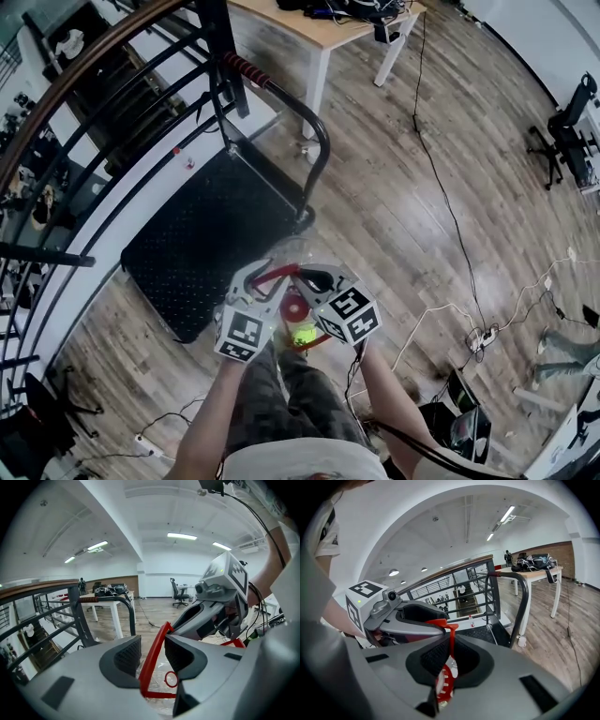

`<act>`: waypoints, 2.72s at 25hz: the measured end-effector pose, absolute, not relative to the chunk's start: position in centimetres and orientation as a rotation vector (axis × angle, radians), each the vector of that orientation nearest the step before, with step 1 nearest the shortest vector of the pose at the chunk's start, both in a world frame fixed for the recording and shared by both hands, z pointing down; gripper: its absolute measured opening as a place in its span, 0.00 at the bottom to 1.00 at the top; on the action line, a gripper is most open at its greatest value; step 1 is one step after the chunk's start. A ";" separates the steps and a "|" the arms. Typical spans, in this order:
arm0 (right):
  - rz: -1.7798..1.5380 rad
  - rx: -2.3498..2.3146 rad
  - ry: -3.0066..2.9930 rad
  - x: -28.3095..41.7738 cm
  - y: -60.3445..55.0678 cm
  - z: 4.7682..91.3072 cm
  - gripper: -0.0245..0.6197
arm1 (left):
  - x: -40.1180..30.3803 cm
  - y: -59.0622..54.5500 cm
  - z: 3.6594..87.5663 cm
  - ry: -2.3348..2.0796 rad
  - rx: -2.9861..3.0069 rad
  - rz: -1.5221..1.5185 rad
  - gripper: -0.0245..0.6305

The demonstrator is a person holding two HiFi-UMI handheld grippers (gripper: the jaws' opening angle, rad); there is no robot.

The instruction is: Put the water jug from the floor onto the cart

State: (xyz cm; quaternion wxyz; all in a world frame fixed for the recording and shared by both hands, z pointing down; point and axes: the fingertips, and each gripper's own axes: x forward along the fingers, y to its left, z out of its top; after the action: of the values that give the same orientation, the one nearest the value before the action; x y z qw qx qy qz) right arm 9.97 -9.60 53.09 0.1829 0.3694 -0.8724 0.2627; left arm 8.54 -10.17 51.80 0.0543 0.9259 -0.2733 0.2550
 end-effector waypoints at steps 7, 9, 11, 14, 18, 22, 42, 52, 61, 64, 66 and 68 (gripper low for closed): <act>0.738 1.035 -2.468 7.1 -12.2 52.1 0.09 | 5.7 -12.8 50.7 -0.830 2.816 0.783 0.24; 0.730 1.043 -2.460 6.3 -13.0 51.9 0.09 | 4.9 -13.6 50.4 -0.827 2.813 0.776 0.24; 0.728 1.051 -2.456 5.4 -14.0 51.5 0.09 | 4.0 -14.6 50.1 -0.821 2.815 0.771 0.24; 0.732 1.071 -2.451 4.2 -16.1 51.0 0.09 | 2.8 -16.7 49.6 -0.805 2.828 0.773 0.25; 0.736 1.103 -2.452 2.3 -18.7 50.3 0.09 | 0.9 -19.4 48.8 -0.789 2.857 0.781 0.25; 0.736 1.107 -2.453 0.0 -21.2 50.2 0.09 | -1.3 -21.9 48.7 -0.778 2.855 0.779 0.25; 0.791 1.020 -2.525 -5.5 -29.8 54.2 0.09 | -6.8 -30.3 52.5 -0.929 2.800 0.856 0.25; 0.868 0.910 -2.545 -4.4 -34.7 57.3 0.09 | -5.8 -35.3 55.6 -0.997 2.702 0.902 0.25; 0.883 0.870 -2.531 -3.3 -38.1 61.0 0.09 | -4.7 -38.6 59.3 -1.004 2.646 0.902 0.25; 0.895 0.861 -2.533 -3.2 -39.2 61.9 0.09 | -4.6 -39.7 59.9 -1.019 2.632 0.888 0.25; 0.919 0.859 -2.538 -3.2 -40.0 62.2 0.09 | -4.5 -40.4 60.1 -1.031 2.626 0.895 0.25; 0.934 0.857 -2.542 -3.2 -40.6 62.5 0.09 | -4.5 -41.0 60.4 -1.030 2.622 0.903 0.25</act>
State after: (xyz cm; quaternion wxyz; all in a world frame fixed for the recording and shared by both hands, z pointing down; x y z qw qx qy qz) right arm -3.22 -40.57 62.54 0.1500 0.2984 -0.8847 0.3251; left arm -4.49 -40.98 60.37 0.0917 0.8826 -0.3468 0.3039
